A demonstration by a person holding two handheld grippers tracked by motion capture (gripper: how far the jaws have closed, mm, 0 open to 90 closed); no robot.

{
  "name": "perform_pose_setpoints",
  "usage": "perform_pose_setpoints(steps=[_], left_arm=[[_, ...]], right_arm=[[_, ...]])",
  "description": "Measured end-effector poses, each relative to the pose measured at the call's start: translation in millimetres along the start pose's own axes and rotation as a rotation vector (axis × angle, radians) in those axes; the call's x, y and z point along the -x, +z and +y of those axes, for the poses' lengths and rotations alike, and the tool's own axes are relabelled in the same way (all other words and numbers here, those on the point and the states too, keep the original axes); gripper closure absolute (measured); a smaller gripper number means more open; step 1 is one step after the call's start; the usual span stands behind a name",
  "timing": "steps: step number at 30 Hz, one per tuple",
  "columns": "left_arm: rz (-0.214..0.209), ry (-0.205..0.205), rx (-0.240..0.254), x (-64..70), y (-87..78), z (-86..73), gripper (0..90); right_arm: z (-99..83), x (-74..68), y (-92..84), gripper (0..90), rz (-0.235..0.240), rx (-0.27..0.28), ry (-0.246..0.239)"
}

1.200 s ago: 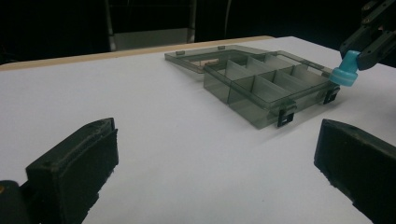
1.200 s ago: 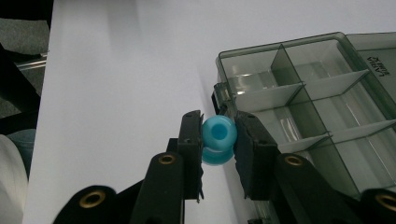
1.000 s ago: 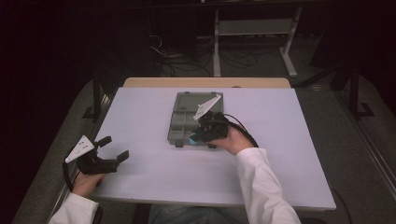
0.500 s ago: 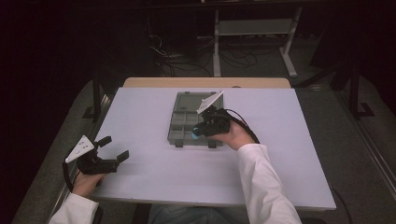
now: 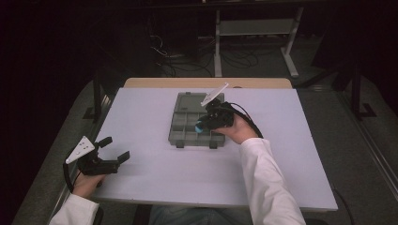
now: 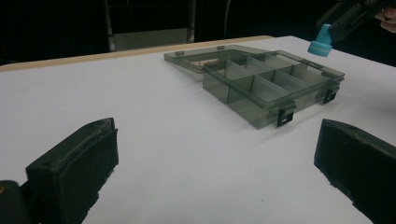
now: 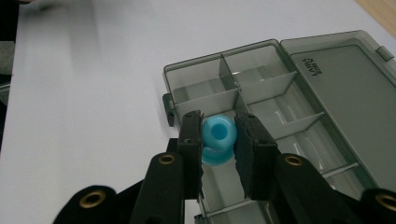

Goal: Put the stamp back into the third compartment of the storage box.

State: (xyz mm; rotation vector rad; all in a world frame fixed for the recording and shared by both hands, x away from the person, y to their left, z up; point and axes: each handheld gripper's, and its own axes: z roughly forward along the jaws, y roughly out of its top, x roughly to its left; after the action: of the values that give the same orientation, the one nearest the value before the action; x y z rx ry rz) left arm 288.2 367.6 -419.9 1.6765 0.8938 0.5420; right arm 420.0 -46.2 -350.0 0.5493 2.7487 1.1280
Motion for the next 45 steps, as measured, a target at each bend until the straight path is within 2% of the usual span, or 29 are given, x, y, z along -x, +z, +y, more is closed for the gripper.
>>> perform_pose_setpoints(steps=[4,10,15,16,21,27,29,30,38,42,44,45], left_arm=[[-0.001,-0.001,0.002,-0.1,0.2,-0.1,0.0],[0.0,0.0,0.0,-0.1,0.1,-0.1,0.0],[0.0,0.002,-0.002,-0.3,0.1,0.0,0.0],[-0.001,0.0,0.0,-0.1,0.2,0.0,0.0],[0.0,-0.001,0.0,-0.1,0.2,-0.1,0.0],[-0.001,0.0,0.001,0.0,0.2,0.0,0.0],[-0.002,0.0,0.0,-0.1,0.2,-0.1,0.0],[-0.002,-0.001,0.001,0.1,0.3,-0.1,0.0],[-0.002,0.001,-0.002,-0.1,0.1,-0.1,0.0],[-0.001,0.0,-0.003,-0.6,0.1,-0.2,0.0],[-0.003,0.002,-0.003,-0.4,0.1,-0.2,0.0],[-0.003,0.0,-0.003,-0.3,0.2,-0.2,0.0]], right_arm=[[2.1,4.3,0.7,71.7,-0.002,-0.002,-0.004],[2.9,12.1,1.0,71.7,-0.004,-0.001,0.032],[3.1,17.0,2.2,71.7,-0.013,-0.004,0.03],[3.8,16.6,2.1,71.7,-0.015,-0.006,0.048],[6.5,21.8,3.8,71.7,-0.022,-0.007,0.035],[11.6,25.0,3.1,71.7,-0.032,-0.016,0.066],[11.7,29.4,4.2,71.7,-0.039,-0.015,0.043],[12.4,29.8,4.3,71.7,-0.039,-0.015,0.06],[13.3,40.5,10.7,71.8,-0.037,-0.004,0.079],[13.0,44.0,13.9,71.7,-0.043,-0.014,0.126],[10.8,48.0,17.1,71.7,-0.051,-0.023,0.105],[10.0,48.9,18.6,71.7,-0.054,-0.035,0.109]])
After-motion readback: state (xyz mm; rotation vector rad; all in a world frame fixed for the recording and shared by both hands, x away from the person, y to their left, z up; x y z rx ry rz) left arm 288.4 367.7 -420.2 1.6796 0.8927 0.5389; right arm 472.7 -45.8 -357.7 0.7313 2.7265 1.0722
